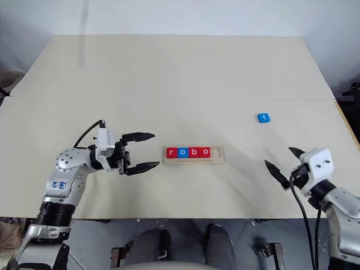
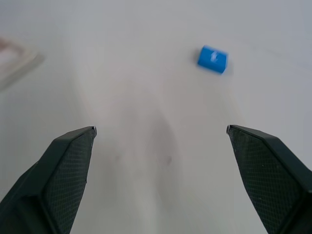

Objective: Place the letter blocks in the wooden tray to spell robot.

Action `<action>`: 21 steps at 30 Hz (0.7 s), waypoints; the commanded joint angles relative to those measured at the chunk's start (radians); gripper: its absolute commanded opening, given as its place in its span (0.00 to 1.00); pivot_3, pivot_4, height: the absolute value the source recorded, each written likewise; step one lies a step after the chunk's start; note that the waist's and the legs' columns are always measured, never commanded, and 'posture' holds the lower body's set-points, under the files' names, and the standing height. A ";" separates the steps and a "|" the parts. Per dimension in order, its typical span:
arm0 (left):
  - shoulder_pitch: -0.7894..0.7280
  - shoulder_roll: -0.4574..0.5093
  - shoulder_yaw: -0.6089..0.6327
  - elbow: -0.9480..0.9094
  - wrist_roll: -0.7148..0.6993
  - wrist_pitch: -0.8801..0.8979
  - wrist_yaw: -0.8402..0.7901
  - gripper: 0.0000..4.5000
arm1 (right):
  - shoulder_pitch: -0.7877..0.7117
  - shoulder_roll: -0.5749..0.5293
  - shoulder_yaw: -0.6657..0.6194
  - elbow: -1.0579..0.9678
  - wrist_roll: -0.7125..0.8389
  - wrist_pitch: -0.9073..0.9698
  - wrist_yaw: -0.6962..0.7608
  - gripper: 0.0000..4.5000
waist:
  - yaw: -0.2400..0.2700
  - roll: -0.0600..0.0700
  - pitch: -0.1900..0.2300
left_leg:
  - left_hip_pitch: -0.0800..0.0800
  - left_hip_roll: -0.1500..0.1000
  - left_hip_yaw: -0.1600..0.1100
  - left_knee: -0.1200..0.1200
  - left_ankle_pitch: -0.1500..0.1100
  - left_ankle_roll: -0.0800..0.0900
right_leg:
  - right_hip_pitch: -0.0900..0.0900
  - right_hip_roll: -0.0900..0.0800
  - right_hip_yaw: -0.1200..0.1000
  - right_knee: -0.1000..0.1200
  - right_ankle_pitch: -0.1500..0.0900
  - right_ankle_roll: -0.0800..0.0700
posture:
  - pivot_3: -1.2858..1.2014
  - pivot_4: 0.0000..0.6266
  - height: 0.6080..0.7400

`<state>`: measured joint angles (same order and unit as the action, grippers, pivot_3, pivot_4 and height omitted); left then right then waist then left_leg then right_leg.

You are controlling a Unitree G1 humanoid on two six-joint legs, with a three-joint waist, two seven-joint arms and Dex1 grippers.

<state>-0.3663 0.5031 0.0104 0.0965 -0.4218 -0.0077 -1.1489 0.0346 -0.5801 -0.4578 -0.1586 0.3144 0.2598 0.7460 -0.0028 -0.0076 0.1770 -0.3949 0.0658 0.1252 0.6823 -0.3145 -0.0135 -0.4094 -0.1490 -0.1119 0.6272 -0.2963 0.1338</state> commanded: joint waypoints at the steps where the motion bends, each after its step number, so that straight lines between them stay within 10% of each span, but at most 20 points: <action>1: -0.005 -0.001 0.011 -0.010 -0.012 -0.005 -0.001 1.00 | -0.117 -0.042 0.036 0.028 0.009 0.108 -0.063 1.00 | -0.001 0.000 0.000 | 0.000 0.000 0.000 0.000 0.000 0.000 | 0.000 0.000 0.000 0.000 0.000 0.000 | 0.52 0.24 1.00; 12: 0.023 -0.001 0.020 -0.075 -0.008 0.006 0.045 1.00 | -0.700 -0.079 0.243 0.539 -0.107 0.317 -0.198 1.00 | -0.002 0.000 0.000 | -0.001 0.000 0.001 0.000 0.000 0.000 | -0.001 0.000 0.000 -0.001 0.000 0.000 | 0.52 0.24 1.00; 21: 0.067 0.001 0.020 -0.157 -0.015 0.040 0.086 1.00 | -0.895 -0.038 0.345 0.880 -0.214 0.240 -0.268 1.00 | -0.002 0.000 0.000 | -0.003 0.000 0.001 0.000 0.000 0.000 | -0.002 0.000 0.000 -0.001 0.000 0.000 | 0.52 0.24 1.00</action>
<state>-0.3019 0.4997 0.0202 -0.0108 -0.4223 0.0308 -1.0713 -0.8342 -0.6102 -0.1121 0.7089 0.1188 0.5189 0.4995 -0.0048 -0.0074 0.1771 -0.3977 0.0659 0.1266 0.6821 -0.3144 -0.0135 -0.4117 -0.1491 -0.1116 0.6259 -0.2962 0.1340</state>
